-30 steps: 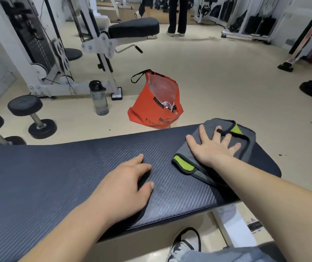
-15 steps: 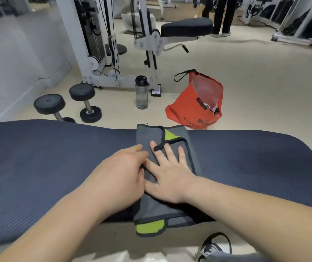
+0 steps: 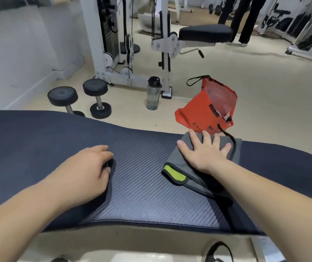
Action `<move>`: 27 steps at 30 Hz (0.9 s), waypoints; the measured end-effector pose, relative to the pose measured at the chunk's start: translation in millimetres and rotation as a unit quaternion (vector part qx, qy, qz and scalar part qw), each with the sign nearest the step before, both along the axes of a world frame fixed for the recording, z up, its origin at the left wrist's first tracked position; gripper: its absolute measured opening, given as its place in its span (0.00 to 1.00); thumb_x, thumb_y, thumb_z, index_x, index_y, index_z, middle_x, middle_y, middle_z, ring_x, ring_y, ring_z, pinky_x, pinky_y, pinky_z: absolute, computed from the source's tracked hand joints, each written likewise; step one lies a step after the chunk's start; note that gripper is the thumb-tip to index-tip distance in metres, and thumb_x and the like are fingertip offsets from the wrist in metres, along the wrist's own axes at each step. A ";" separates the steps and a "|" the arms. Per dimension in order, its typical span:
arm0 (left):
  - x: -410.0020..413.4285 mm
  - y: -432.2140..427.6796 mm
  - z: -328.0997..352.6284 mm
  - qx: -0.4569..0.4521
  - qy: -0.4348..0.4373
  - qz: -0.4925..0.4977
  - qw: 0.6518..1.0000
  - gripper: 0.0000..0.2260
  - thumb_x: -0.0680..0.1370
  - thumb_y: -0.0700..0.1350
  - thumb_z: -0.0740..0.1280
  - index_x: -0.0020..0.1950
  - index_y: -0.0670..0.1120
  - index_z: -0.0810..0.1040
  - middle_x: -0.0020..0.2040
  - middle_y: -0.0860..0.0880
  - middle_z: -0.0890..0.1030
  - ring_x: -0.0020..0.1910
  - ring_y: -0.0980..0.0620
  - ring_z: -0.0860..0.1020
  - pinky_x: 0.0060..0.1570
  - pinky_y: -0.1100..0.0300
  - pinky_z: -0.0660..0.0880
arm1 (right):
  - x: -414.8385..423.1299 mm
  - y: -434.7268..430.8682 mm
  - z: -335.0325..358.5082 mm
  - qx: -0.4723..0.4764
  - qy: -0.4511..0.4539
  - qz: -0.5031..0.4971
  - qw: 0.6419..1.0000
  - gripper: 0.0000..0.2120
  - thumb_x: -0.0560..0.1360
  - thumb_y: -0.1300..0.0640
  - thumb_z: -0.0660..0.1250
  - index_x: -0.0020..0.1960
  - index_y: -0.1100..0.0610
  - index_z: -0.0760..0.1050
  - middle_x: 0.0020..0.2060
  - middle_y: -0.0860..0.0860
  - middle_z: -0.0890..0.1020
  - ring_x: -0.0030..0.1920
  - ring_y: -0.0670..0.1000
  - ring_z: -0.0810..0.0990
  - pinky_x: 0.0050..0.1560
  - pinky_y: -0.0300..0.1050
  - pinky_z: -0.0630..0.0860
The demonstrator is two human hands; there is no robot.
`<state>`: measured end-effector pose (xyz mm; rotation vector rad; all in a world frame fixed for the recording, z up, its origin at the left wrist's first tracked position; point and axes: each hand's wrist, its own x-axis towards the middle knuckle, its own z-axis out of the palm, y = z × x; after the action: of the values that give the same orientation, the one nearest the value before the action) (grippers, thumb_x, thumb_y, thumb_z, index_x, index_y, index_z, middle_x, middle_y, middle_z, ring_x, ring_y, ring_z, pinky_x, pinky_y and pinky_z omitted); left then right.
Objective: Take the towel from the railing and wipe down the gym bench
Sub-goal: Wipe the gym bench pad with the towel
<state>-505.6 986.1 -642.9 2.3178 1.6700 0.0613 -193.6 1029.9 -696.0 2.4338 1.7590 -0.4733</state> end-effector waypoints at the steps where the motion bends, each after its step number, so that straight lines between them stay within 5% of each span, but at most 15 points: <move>1: -3.8 2.7 -1.4 0.008 -0.002 0.002 1.000 0.09 0.80 0.45 0.63 0.54 0.48 0.82 0.63 0.52 0.79 0.64 0.49 0.78 0.59 0.53 0.77 | -10.8 4.2 -1.2 0.007 -0.002 0.016 1.000 0.40 0.76 0.23 0.40 0.84 0.37 0.43 0.86 0.52 0.45 0.84 0.64 0.39 0.77 0.76 0.36; 7: -31.1 30.7 -5.4 0.029 -0.017 0.021 0.999 0.12 0.81 0.47 0.63 0.60 0.51 0.83 0.73 0.54 0.75 0.75 0.52 0.69 0.69 0.53 0.73 | -84.6 26.6 -10.0 0.038 -0.017 0.121 0.992 0.39 0.77 0.25 0.40 0.83 0.41 0.48 0.83 0.56 0.55 0.82 0.65 0.49 0.76 0.78 0.41; 12: -71.3 52.2 -17.4 0.007 -0.019 0.080 0.997 0.11 0.79 0.46 0.60 0.51 0.48 0.82 0.58 0.54 0.79 0.64 0.49 0.76 0.57 0.47 0.78 | -148.5 64.9 -4.0 0.037 -0.024 0.134 0.990 0.38 0.78 0.26 0.41 0.78 0.46 0.62 0.74 0.58 0.69 0.75 0.65 0.65 0.73 0.71 0.57; 16: -93.3 54.8 -25.9 0.001 -0.015 0.100 0.995 0.09 0.79 0.44 0.59 0.47 0.49 0.78 0.54 0.53 0.76 0.59 0.47 0.75 0.53 0.46 0.79 | -225.2 111.1 -5.3 0.040 0.021 0.161 0.986 0.41 0.78 0.26 0.41 0.74 0.52 0.69 0.70 0.59 0.75 0.70 0.65 0.73 0.68 0.64 0.70; 21: -108.6 54.4 -21.4 0.039 -0.027 0.156 0.987 0.05 0.79 0.43 0.60 0.43 0.49 0.71 0.48 0.51 0.73 0.55 0.47 0.73 0.48 0.50 0.77 | -276.4 137.1 -11.3 0.053 0.047 0.159 0.985 0.38 0.79 0.29 0.41 0.75 0.51 0.68 0.71 0.58 0.75 0.70 0.64 0.74 0.65 0.63 0.71; 27: -106.9 46.2 -18.3 0.033 -0.072 0.133 0.988 0.13 0.78 0.42 0.61 0.61 0.45 0.78 0.65 0.47 0.77 0.65 0.46 0.73 0.61 0.45 0.77 | -257.1 100.3 -10.2 0.097 0.026 0.202 0.974 0.35 0.80 0.29 0.42 0.80 0.46 0.60 0.76 0.56 0.70 0.74 0.63 0.69 0.70 0.62 0.63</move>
<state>-612.4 1032.4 -661.2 2.0633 1.9158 0.3352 -450.6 1130.2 -706.2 2.0979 2.3442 -0.3351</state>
